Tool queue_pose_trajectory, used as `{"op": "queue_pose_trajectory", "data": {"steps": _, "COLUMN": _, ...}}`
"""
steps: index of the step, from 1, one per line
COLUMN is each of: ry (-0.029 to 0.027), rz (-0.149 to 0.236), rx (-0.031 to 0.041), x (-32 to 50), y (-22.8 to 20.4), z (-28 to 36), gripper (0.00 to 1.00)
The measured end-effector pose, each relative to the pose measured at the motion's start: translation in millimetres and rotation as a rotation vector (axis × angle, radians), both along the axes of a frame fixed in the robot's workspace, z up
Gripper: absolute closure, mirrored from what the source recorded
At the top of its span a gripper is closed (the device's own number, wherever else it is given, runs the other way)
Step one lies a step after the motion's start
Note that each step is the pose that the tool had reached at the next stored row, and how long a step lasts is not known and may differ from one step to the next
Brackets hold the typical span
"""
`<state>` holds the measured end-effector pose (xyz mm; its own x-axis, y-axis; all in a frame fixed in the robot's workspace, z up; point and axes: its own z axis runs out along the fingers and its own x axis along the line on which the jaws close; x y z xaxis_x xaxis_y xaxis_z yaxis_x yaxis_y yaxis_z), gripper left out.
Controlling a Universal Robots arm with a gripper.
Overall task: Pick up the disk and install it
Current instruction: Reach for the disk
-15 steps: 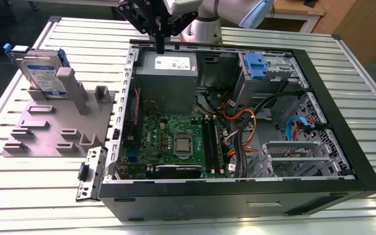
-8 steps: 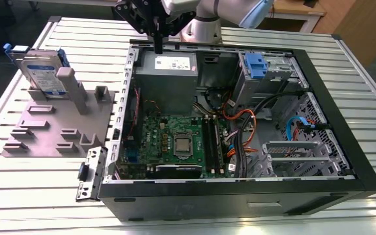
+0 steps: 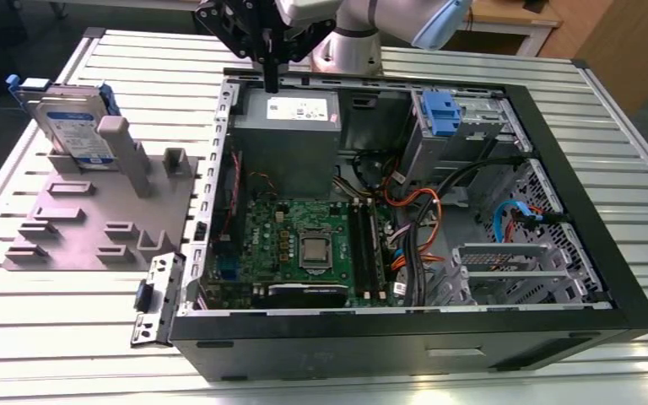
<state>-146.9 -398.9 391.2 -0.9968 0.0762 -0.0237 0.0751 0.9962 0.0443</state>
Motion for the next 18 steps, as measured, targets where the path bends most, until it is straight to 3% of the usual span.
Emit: {"op": "queue_pose_trajectory", "data": {"steps": 18, "ry": 0.0000, "rz": 0.000, "rx": 0.0000, "x": -4.4, "y": 0.0, "z": 0.0, "gripper": 0.89}}
